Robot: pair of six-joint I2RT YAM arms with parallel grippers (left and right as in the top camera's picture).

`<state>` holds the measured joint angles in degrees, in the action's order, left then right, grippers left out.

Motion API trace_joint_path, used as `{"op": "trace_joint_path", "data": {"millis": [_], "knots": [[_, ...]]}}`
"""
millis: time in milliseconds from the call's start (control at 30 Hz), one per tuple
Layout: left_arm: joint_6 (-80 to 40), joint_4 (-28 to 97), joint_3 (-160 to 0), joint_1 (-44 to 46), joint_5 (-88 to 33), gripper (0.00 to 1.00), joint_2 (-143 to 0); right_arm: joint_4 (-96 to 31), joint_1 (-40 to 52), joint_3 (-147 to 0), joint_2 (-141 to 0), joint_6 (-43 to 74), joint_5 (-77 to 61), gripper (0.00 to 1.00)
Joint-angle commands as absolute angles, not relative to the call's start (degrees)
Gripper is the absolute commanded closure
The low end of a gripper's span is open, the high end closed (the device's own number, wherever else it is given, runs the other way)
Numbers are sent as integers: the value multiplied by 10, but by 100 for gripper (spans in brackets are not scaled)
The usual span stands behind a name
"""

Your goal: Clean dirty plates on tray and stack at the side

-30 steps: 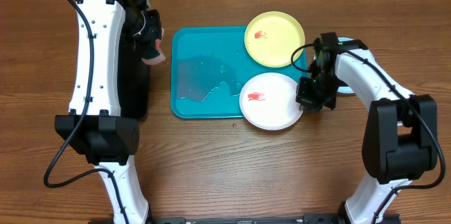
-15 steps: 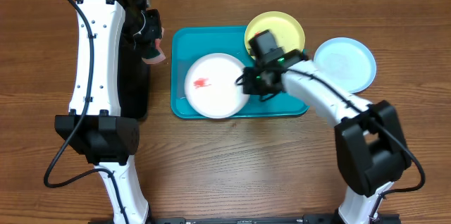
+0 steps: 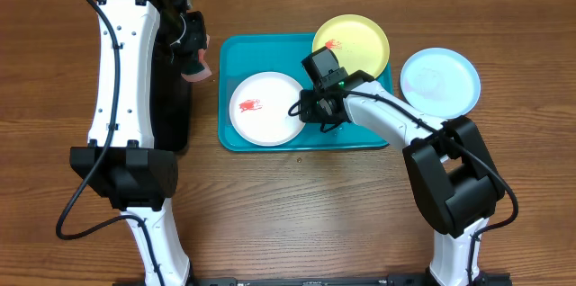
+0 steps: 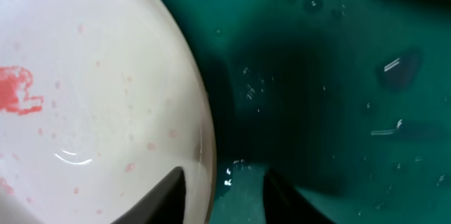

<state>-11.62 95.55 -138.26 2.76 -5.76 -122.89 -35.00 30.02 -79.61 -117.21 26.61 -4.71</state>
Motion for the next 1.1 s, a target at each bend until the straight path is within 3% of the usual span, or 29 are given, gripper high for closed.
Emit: {"op": "trace_joint_path", "data": {"millis": [0, 133, 333, 467, 867, 1067], "knots": [[-120, 952, -1388, 33, -54, 96, -1217, -346, 296, -811, -1178, 274, -42, 49], [-117, 941, -1378, 42, -53, 96, -1223, -348, 270, -816, -1178, 321, -106, 47], [-100, 924, -1376, 57, -56, 96, -1248, -359, 228, -816, -1178, 357, -194, 71], [-79, 911, -1376, 69, -56, 96, -1268, -364, 238, -813, -1179, 359, -186, 75], [-64, 900, -1376, 91, -56, 96, -1316, -363, 249, -820, -1196, 372, -160, 80], [-31, 900, -1376, 91, -64, 96, -1319, -391, 237, -869, -1191, 273, -232, 78]]}}
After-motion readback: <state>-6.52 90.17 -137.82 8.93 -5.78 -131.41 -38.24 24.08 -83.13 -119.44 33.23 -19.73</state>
